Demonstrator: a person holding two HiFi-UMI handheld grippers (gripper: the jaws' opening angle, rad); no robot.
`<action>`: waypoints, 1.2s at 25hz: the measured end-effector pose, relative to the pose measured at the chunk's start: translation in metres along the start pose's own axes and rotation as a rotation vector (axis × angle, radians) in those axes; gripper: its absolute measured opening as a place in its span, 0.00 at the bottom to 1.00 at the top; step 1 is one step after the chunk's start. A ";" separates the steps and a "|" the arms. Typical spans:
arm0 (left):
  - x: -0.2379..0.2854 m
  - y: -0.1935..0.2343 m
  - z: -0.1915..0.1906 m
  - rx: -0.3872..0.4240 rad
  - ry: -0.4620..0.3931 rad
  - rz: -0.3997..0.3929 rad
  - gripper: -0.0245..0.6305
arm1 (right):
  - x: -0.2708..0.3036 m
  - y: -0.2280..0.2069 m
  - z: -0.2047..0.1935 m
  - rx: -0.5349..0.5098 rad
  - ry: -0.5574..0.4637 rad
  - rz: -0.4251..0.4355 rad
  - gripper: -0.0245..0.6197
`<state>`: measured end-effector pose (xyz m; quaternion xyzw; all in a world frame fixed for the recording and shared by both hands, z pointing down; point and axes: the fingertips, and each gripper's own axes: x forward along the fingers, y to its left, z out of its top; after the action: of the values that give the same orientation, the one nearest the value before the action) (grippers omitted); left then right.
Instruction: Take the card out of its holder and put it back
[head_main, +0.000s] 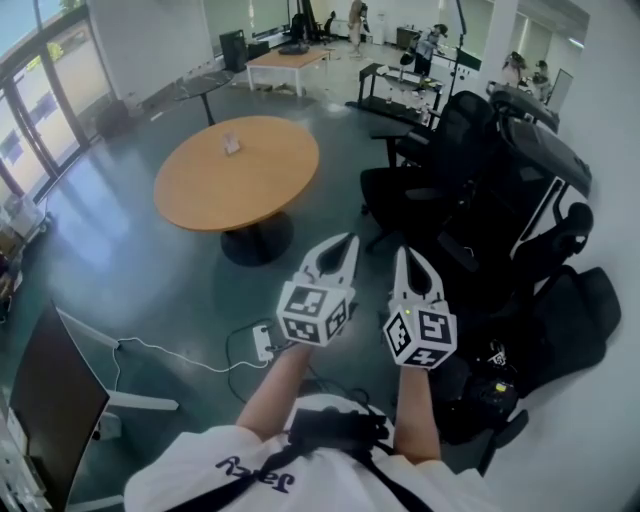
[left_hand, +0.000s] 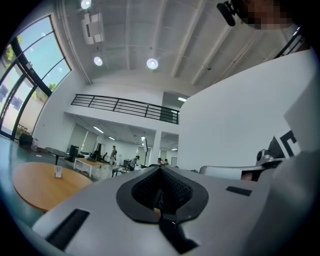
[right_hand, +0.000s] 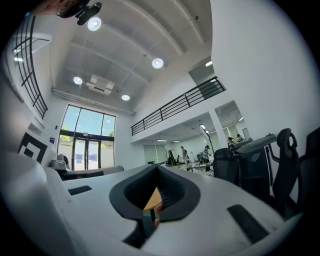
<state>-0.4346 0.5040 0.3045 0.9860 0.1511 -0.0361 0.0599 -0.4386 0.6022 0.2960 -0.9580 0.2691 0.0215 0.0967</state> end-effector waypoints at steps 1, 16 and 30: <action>0.005 0.000 -0.003 0.000 0.009 -0.005 0.05 | 0.003 -0.004 -0.003 0.007 0.007 -0.007 0.07; 0.089 0.090 0.018 -0.086 -0.003 -0.107 0.05 | 0.114 0.010 -0.015 -0.030 0.026 -0.103 0.07; 0.112 0.165 0.000 0.071 0.023 -0.072 0.05 | 0.195 0.042 -0.038 -0.091 0.106 -0.126 0.07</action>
<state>-0.2779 0.3803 0.3125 0.9818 0.1859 -0.0321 0.0219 -0.2943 0.4596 0.3078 -0.9762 0.2121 -0.0233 0.0397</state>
